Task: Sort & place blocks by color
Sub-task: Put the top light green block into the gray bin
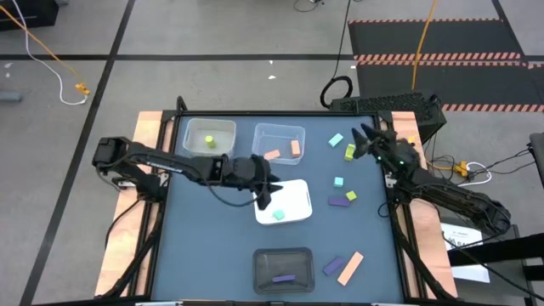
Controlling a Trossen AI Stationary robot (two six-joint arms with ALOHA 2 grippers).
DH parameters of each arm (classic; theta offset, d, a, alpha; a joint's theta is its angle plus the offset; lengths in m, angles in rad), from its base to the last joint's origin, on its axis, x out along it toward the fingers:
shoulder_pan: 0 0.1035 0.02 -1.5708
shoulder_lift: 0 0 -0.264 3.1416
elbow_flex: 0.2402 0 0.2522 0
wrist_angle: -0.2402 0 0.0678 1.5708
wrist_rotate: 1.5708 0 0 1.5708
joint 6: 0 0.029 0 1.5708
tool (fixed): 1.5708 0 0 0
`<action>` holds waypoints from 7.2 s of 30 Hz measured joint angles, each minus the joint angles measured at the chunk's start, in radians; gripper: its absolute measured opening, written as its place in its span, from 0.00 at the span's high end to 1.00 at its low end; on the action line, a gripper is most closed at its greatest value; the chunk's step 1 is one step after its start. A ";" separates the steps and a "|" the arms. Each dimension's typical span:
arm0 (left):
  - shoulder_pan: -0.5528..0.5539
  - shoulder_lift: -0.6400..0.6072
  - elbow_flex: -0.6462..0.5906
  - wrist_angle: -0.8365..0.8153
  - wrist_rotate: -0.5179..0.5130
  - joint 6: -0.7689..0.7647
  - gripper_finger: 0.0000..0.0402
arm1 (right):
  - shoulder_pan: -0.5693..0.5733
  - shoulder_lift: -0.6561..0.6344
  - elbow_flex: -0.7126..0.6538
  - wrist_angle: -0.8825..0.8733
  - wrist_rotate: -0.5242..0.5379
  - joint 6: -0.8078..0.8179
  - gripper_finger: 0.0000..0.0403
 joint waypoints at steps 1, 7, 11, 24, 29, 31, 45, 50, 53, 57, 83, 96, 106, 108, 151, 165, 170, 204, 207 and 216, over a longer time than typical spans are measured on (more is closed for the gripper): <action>-0.008 -0.010 0.000 0.002 -0.003 0.000 0.65 | 0.000 0.015 0.008 -0.057 0.026 -0.009 0.39; -0.039 -0.067 0.000 -0.012 -0.006 0.000 0.66 | 0.004 0.106 0.064 -0.267 0.004 -0.080 0.39; -0.050 -0.092 0.001 -0.033 -0.007 0.000 0.66 | 0.004 0.171 0.065 -0.385 -0.061 -0.119 0.39; -0.053 -0.106 0.000 -0.094 -0.040 0.023 0.66 | 0.004 0.288 0.067 -0.475 -0.186 -0.234 0.40; -0.053 -0.106 0.000 -0.115 -0.051 0.034 0.66 | 0.004 0.339 0.068 -0.474 -0.176 -0.234 0.48; -0.053 -0.106 0.000 -0.125 -0.051 0.047 0.66 | 0.004 0.367 0.068 -0.462 -0.170 -0.231 0.51; -0.053 -0.106 0.000 -0.131 -0.052 0.082 0.66 | 0.004 0.435 0.069 -0.409 -0.171 -0.233 0.88; -0.053 -0.106 0.000 -0.141 -0.052 0.082 0.66 | 0.004 0.435 0.069 -0.408 -0.171 -0.233 0.95; -0.053 -0.106 0.000 -0.143 -0.052 0.082 0.66 | 0.004 0.435 0.069 -0.409 -0.171 -0.233 0.83; -0.053 -0.106 0.000 -0.148 -0.052 0.082 0.66 | 0.004 0.435 0.069 -0.409 -0.172 -0.233 0.59; -0.052 -0.105 0.000 -0.147 -0.052 0.105 0.66 | 0.065 0.520 0.064 -0.086 -0.165 -0.366 0.49; -0.052 -0.105 0.000 -0.147 -0.052 0.106 0.66 | 0.065 0.732 0.050 0.074 -0.113 -0.424 0.52; -0.052 -0.105 0.000 -0.147 -0.052 0.106 0.66 | 0.064 0.870 0.052 0.140 -0.099 -0.360 0.76; -0.052 -0.105 0.000 -0.147 -0.052 0.106 0.66 | 0.065 0.885 0.052 0.169 -0.103 -0.344 0.84; 0.006 -0.105 0.000 0.125 -0.163 0.701 0.66 | 0.352 0.738 0.154 1.088 -0.512 -0.073 0.92; 0.029 -0.105 0.000 0.300 -0.294 1.086 0.39 | 0.429 0.909 0.382 0.981 -0.451 0.025 0.92; 0.029 -0.105 0.000 0.307 -0.295 1.221 0.26 | 0.429 0.984 0.440 0.982 -0.374 0.112 0.90; 0.112 -0.089 0.000 0.393 -0.242 1.091 0.65 | 0.484 1.177 0.628 1.021 -0.365 0.145 0.87; 0.110 -0.089 0.000 0.382 -0.233 1.085 0.65 | 0.484 1.177 0.628 1.006 -0.378 0.147 0.81; 0.110 -0.089 -0.001 0.374 -0.236 1.031 0.68 | 0.461 1.157 0.627 0.930 -0.398 0.148 0.59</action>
